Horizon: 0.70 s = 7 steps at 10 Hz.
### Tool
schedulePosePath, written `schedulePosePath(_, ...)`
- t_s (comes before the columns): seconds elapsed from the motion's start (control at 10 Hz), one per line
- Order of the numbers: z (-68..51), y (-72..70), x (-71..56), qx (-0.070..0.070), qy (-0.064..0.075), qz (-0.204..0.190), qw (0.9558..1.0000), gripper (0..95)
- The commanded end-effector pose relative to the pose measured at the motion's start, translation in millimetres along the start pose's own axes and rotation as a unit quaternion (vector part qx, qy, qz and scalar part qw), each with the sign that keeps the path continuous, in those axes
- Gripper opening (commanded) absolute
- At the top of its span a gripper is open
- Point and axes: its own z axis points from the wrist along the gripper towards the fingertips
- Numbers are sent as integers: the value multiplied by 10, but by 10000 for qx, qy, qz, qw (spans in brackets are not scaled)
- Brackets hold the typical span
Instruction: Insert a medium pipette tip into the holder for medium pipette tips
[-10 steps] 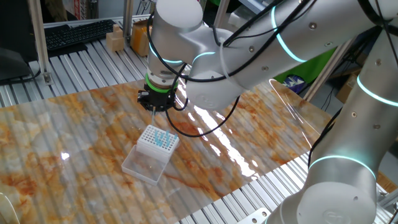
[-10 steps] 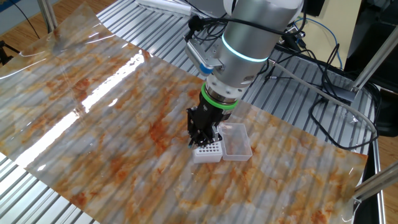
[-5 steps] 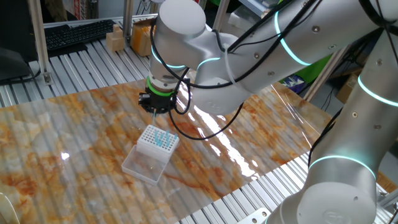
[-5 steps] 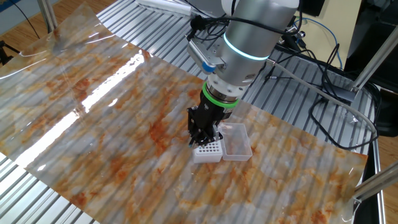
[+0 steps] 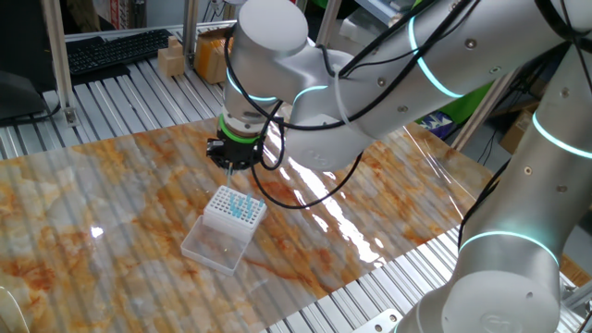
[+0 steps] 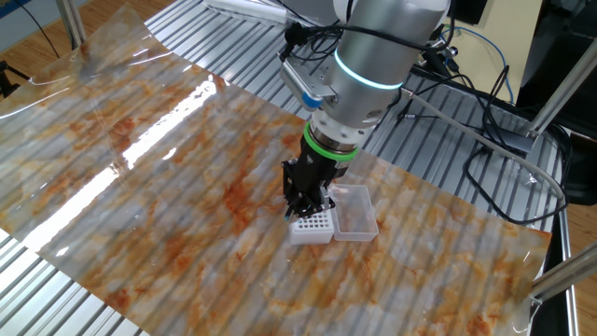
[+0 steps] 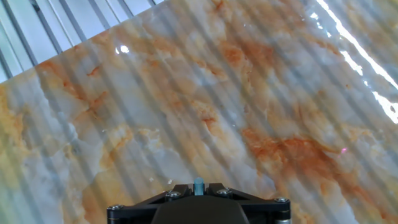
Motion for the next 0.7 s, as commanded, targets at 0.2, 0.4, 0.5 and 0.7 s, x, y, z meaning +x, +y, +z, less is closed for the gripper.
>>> schedulePosePath(0.2,-4,7,18,10,75,-14,10000,0)
schedulePosePath(0.4,-4,5,26,-27,147,8,9999,0)
schedulePosePath(0.5,-1,0,42,-54,183,8,9998,0)
schedulePosePath(0.7,-1,-5,67,-32,263,-2,9996,0)
